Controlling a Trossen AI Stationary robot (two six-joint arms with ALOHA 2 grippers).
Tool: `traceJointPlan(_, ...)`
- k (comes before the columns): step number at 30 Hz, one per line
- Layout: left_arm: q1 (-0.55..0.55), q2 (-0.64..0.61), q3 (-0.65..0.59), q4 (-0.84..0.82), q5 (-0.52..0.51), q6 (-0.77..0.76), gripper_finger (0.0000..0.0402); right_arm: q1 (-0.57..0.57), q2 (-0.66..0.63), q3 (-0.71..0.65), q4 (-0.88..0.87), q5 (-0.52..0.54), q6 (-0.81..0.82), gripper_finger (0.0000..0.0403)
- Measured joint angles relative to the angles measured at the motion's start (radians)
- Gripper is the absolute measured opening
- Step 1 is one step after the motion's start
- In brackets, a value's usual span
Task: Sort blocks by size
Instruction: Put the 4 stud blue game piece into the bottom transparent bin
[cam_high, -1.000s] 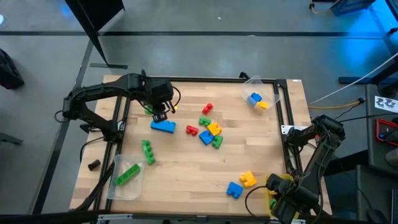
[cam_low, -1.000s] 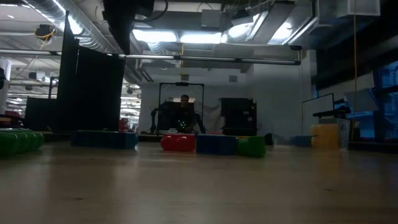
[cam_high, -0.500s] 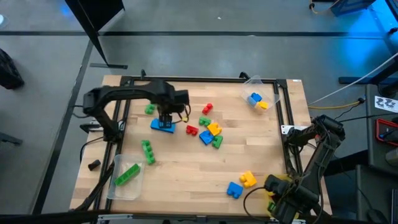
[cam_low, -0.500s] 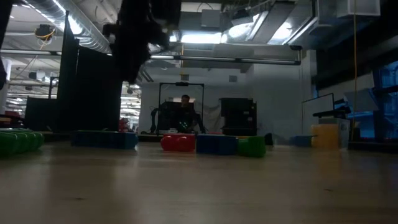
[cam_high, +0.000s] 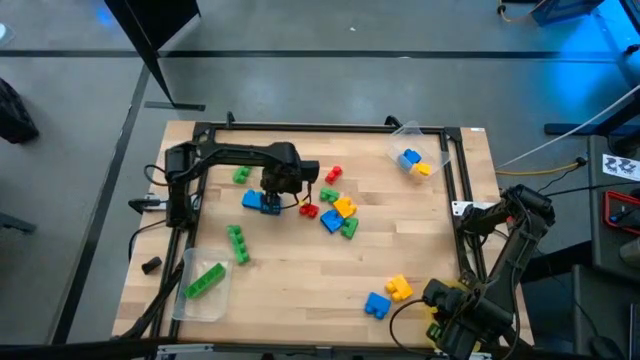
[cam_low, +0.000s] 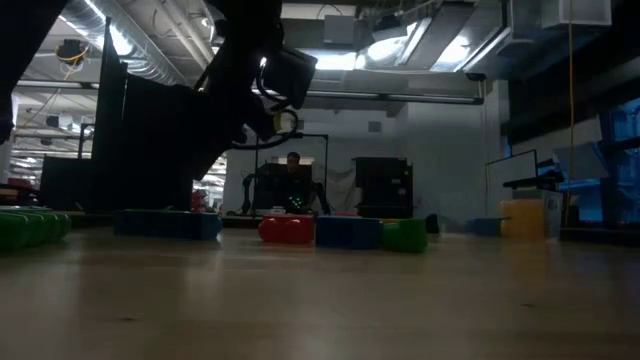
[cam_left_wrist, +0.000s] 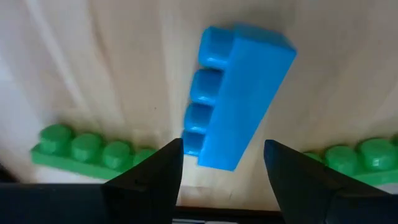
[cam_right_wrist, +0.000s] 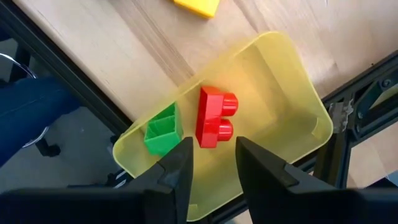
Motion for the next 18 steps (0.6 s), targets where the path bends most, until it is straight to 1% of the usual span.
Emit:
traceJointPlan(3,-0.001,0.009,0.0,0.007,0.032,0.0,0.0209,0.0,0.0,0.0,0.0,0.015,0.0,0.0122)
traceJointPlan(8,-0.012,0.011,0.0,0.015,0.035,-0.002,0.0209,0.0,0.0,0.0,0.0,0.032,0.0,0.0122)
traceJointPlan(12,-0.023,0.011,0.0,0.016,0.035,-0.042,0.0209,0.0,0.0,0.0,0.001,0.045,0.0,0.0122)
traceJointPlan(15,-0.033,0.011,-0.029,0.041,0.035,-0.064,0.0209,0.0,0.0,0.0,0.001,0.047,0.0,0.0122)
traceJointPlan(18,-0.048,0.011,-0.085,0.076,0.035,-0.077,0.0209,0.001,0.0,0.0,0.004,0.059,0.0,0.0122)
